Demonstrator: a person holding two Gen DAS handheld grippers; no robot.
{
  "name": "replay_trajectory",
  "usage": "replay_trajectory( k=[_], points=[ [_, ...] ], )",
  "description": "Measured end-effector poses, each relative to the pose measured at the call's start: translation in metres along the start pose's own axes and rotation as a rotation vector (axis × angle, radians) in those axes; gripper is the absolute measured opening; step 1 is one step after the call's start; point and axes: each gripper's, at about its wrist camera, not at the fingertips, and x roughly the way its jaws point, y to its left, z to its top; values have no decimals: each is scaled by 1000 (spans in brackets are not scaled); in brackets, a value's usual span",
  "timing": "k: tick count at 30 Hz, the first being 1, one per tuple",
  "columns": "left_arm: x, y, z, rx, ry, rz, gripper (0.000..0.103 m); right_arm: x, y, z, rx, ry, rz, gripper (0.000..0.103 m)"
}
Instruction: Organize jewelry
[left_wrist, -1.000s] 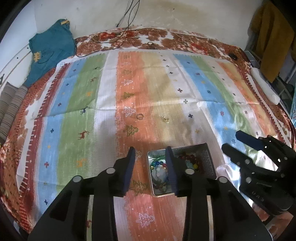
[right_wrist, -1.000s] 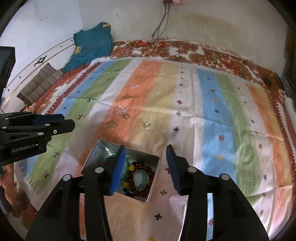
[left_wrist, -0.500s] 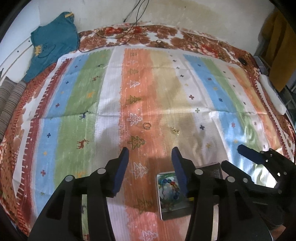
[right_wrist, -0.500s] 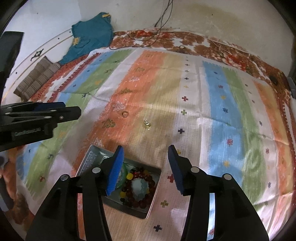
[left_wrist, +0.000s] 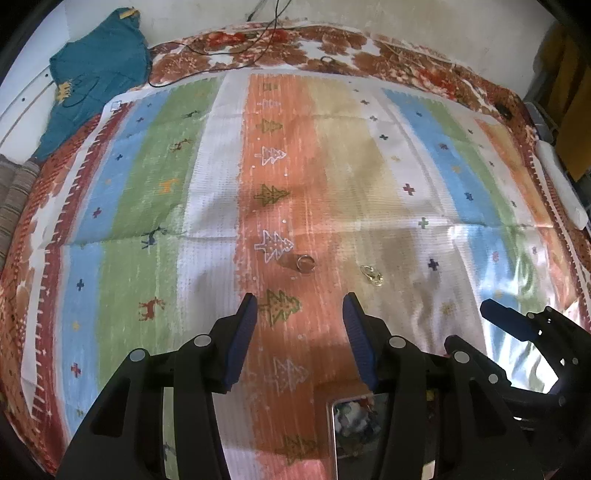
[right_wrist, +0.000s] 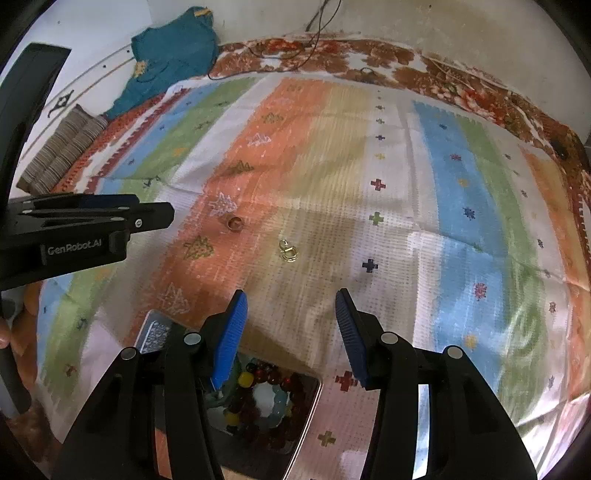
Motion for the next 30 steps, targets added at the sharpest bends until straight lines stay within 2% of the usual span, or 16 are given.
replay_trajectory(
  k=[13, 30],
  points=[
    [36, -2, 19, 23, 55, -21, 48, 30, 4, 15, -11, 46, 11, 50],
    [87, 10, 26, 13, 132, -21, 48, 73, 0, 32, -29, 110, 29, 50]
  ],
)
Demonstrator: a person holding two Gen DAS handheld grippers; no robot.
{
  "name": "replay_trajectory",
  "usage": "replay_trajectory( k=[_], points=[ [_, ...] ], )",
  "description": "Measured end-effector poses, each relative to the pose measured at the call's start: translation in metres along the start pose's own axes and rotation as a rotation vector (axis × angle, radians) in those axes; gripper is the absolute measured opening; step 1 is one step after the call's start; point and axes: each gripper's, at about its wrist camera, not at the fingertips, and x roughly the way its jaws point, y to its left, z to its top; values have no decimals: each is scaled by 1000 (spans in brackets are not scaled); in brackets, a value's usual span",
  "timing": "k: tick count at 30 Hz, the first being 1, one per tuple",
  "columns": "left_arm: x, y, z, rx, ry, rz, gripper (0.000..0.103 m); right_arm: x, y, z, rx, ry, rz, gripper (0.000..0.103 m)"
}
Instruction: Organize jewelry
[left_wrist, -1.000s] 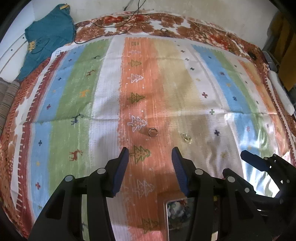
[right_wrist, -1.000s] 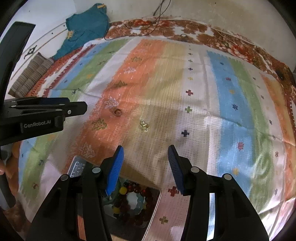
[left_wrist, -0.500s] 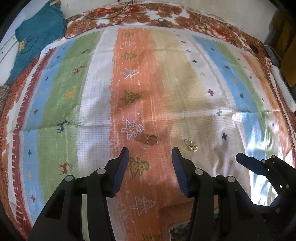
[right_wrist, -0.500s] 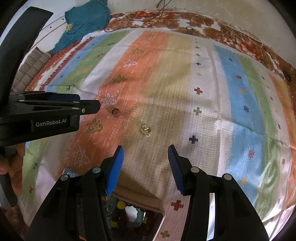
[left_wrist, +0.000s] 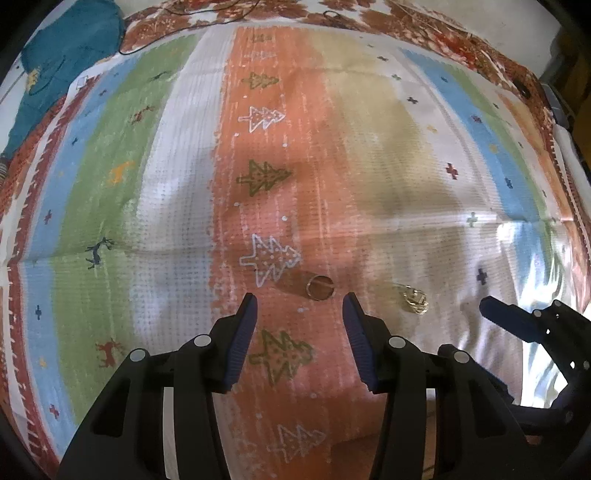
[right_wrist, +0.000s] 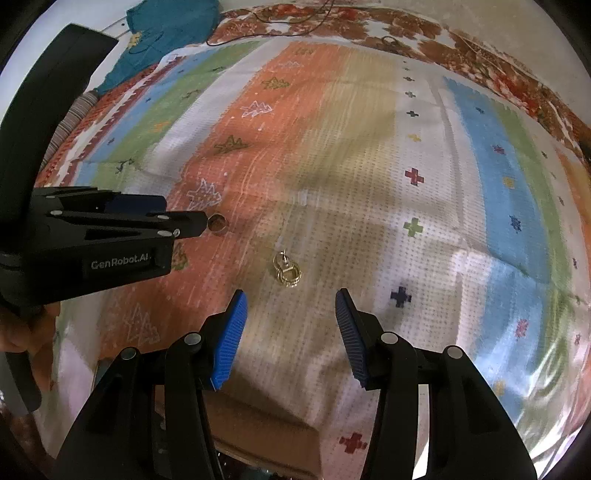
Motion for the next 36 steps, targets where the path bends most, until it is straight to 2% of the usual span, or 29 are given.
replay_trajectory(
  k=[8, 14, 18, 24, 34, 36],
  points=[
    [11, 2, 4, 11, 10, -27, 48, 11, 1, 9, -2, 24, 14, 50],
    [21, -5, 6, 48, 13, 6, 47, 20, 0, 11, -9, 39, 13, 50],
    [24, -7, 10, 50, 15, -5, 46, 24, 2, 16, -17, 50, 18, 44],
    [33, -8, 11, 56, 33, 2, 36, 33, 1, 19, -16, 76, 28, 44],
    [37, -7, 12, 67, 25, 17, 27, 48, -1, 25, -17, 120, 29, 34],
    [39, -7, 12, 70, 22, 17, 26, 49, -1, 27, -18, 118, 21, 25]
  ],
)
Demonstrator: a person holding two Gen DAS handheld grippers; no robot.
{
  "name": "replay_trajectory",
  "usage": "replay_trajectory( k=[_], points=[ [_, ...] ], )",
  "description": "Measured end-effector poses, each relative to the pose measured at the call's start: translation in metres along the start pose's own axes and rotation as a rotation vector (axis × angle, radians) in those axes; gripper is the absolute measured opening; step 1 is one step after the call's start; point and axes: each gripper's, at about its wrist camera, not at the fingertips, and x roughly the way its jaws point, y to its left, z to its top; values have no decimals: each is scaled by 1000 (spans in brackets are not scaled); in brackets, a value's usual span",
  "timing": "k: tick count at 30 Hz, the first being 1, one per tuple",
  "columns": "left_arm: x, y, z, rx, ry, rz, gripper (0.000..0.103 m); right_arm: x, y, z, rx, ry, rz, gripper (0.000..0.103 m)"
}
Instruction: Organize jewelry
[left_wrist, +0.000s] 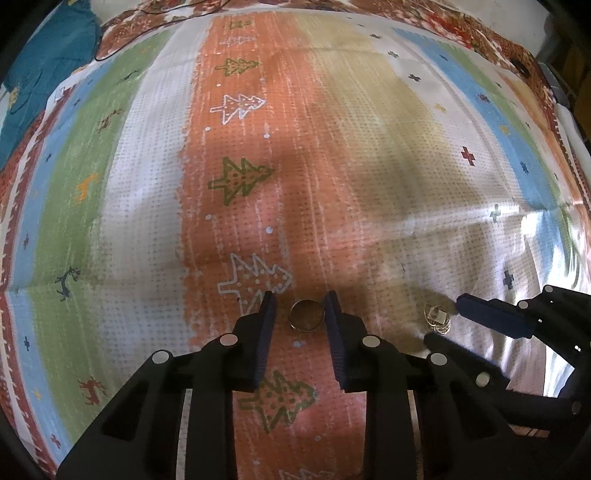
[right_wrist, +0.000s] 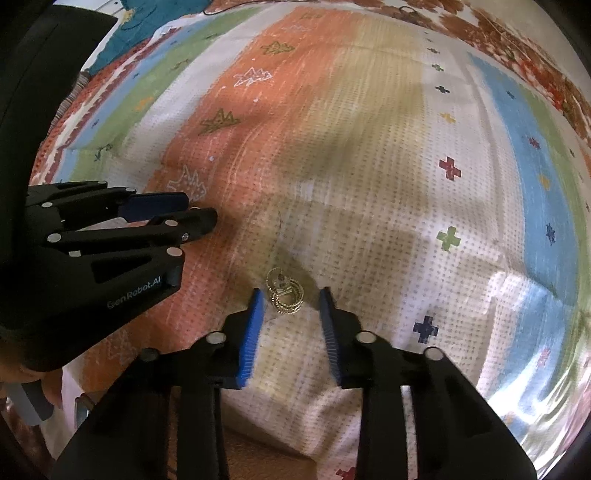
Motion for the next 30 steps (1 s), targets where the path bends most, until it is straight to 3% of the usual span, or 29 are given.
replay_trajectory(
  k=[2, 12, 30],
  points=[
    [3, -1, 2, 5, -4, 9, 19, 1, -1, 1, -2, 2, 5, 22],
    [4, 6, -1, 17, -16, 0, 19, 1, 0, 2, -6, -11, 19, 13],
    [-23, -1, -6, 14, -32, 21, 19, -19, 5, -13, -36, -53, -20, 8]
  ],
)
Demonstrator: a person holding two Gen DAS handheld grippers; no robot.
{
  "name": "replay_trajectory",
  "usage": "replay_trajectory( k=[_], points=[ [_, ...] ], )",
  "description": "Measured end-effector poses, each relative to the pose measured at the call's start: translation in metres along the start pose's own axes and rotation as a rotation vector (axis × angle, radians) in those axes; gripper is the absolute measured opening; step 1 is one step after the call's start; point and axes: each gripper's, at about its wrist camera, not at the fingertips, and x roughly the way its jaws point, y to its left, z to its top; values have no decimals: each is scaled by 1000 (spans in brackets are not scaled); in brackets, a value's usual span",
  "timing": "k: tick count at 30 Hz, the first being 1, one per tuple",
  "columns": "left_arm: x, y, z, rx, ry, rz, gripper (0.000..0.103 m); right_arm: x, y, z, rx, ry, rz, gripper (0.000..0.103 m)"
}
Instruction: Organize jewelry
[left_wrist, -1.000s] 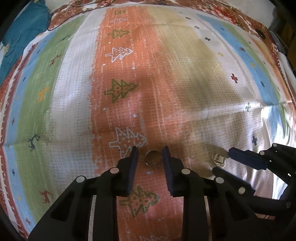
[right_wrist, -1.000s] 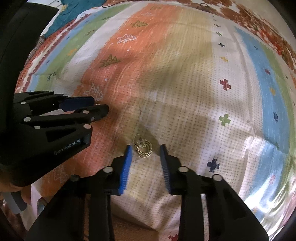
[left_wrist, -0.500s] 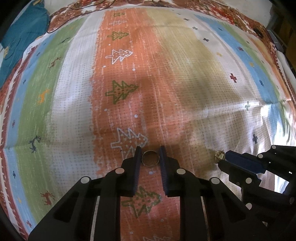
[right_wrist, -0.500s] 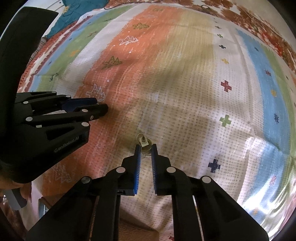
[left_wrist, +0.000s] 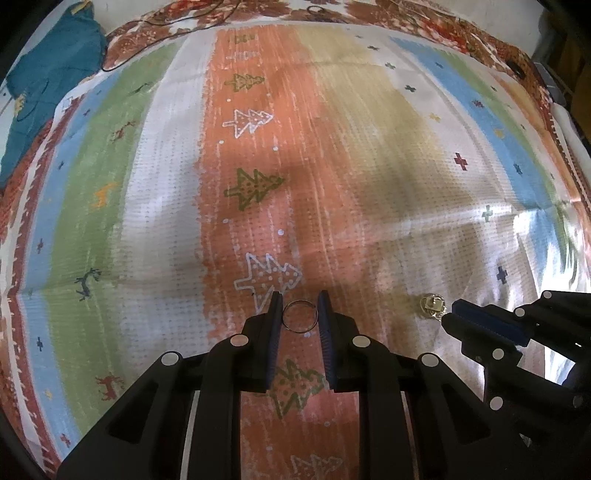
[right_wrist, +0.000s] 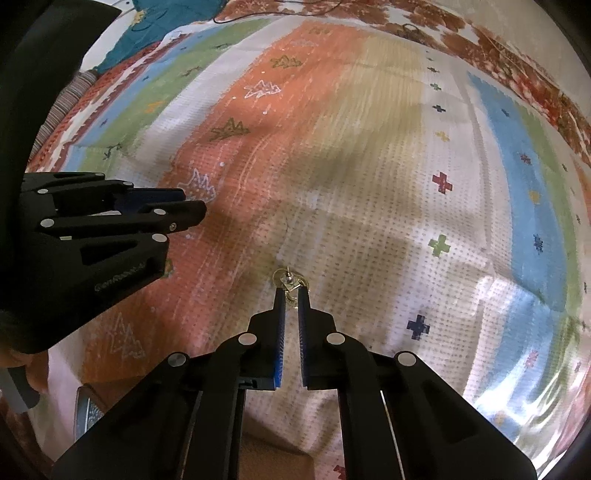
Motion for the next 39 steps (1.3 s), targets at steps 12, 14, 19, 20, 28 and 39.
replay_trajectory(
  k=[12, 14, 19, 20, 28, 39],
  points=[
    [-21, 0, -3, -20, -15, -10, 19, -29, -2, -8, 0, -37, -27, 8],
    [-27, -4, -3, -16, -22, -12, 19, -37, -2, -11, 5, -53, -34, 8],
    [-44, -13, -6, -7, -41, -7, 19, -52, -4, -17, 28, -78, -33, 8],
    [-46, -14, -7, -4, -41, -5, 19, -53, -5, -18, 30, -80, -32, 8],
    [-56, -12, -11, -8, -47, 5, 19, -50, 0, -18, 41, -64, 8, 8],
    [-33, 6, -7, -40, -19, -11, 19, -27, -2, -2, 15, -50, -16, 37]
  ],
)
